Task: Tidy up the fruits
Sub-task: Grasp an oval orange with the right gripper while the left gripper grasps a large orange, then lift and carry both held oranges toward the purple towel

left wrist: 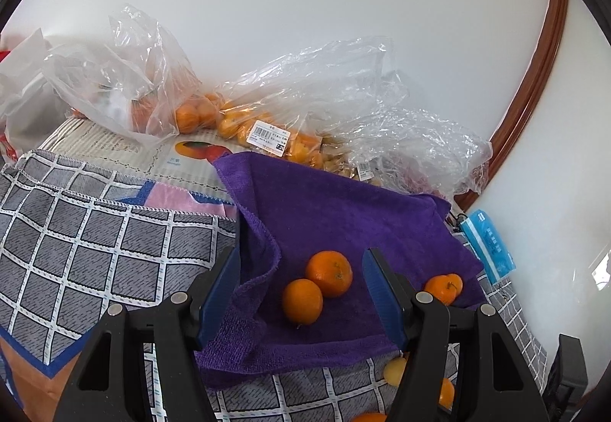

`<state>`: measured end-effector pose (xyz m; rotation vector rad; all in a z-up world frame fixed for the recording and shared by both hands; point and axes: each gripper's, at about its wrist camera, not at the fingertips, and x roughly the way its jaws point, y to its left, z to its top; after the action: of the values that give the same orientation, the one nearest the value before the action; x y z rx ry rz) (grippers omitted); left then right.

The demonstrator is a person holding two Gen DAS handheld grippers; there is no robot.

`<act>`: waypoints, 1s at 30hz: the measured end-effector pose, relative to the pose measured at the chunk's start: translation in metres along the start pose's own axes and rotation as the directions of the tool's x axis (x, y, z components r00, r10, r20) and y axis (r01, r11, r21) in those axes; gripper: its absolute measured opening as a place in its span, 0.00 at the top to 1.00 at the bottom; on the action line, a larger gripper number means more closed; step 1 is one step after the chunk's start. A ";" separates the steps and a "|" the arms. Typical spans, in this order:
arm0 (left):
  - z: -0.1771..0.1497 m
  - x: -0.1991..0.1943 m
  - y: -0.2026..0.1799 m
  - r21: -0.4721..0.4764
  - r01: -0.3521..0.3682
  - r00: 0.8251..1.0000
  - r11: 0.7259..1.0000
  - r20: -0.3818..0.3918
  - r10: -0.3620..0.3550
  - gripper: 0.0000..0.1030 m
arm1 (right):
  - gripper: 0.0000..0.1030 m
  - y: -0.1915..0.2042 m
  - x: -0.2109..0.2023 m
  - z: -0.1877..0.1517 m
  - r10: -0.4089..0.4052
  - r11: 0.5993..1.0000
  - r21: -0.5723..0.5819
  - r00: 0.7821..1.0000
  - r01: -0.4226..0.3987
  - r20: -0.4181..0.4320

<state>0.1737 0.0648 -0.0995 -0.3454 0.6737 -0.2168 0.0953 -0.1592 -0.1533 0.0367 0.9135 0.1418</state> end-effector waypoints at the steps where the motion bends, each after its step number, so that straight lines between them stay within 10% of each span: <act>1: 0.000 0.000 -0.001 0.004 -0.002 1.000 1.000 -0.001 0.002 0.38 | 0.69 -0.001 0.000 -0.002 -0.003 1.000 -0.001 1.000 0.003 0.007; 15: -0.070 -0.027 -0.035 0.170 0.046 0.979 0.984 -0.205 -0.011 0.38 | 0.69 -0.065 -0.021 -0.009 -0.074 0.992 0.110 0.994 0.066 0.076; 30: -0.096 -0.022 -0.033 0.047 0.195 0.928 0.980 -0.331 -0.169 0.68 | 0.69 -0.073 -0.040 -0.003 -0.080 0.989 0.135 0.989 0.063 0.122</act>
<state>0.0929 0.0176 -0.1445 -0.2987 0.9579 -0.4847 0.0772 -0.2366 -0.1305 0.1333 0.7947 0.0123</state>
